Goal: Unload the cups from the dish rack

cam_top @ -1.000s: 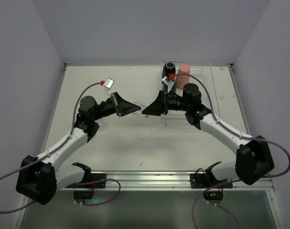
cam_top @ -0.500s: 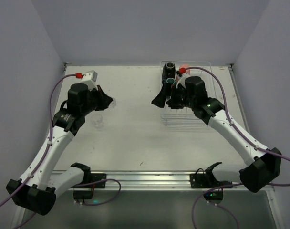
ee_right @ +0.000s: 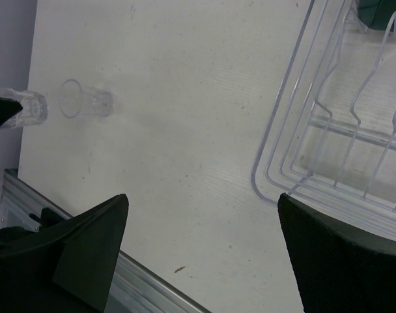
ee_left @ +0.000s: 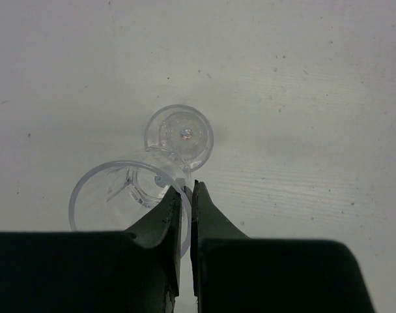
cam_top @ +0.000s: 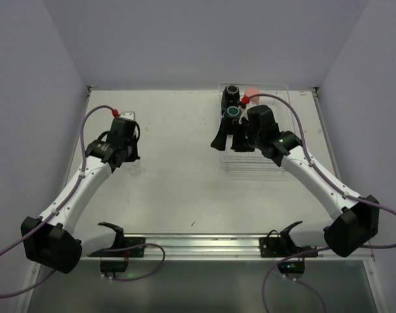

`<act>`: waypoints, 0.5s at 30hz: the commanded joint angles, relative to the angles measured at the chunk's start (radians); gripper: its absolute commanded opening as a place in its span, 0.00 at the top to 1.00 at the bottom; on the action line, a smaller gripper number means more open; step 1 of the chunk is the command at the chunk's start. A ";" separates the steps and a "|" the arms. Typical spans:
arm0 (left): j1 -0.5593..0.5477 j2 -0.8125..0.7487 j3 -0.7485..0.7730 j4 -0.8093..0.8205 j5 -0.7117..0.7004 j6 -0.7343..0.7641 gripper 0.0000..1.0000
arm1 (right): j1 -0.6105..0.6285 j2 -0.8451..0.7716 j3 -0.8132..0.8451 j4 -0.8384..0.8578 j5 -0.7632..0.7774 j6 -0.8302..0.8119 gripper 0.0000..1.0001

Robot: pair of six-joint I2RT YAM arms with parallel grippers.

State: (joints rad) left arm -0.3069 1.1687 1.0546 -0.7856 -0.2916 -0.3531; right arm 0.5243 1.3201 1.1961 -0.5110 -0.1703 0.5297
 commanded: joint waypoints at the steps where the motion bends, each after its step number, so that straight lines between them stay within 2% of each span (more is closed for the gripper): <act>1: 0.005 0.029 -0.004 0.019 -0.043 0.022 1.00 | 0.002 -0.001 0.034 -0.003 0.020 -0.028 0.02; 15: 0.005 0.123 0.007 0.086 -0.012 0.005 1.00 | 0.002 0.018 0.013 0.009 0.025 -0.051 0.02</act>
State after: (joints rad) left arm -0.3069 1.2793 1.0492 -0.7536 -0.2920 -0.3511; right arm 0.5243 1.3277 1.1961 -0.5110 -0.1684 0.5022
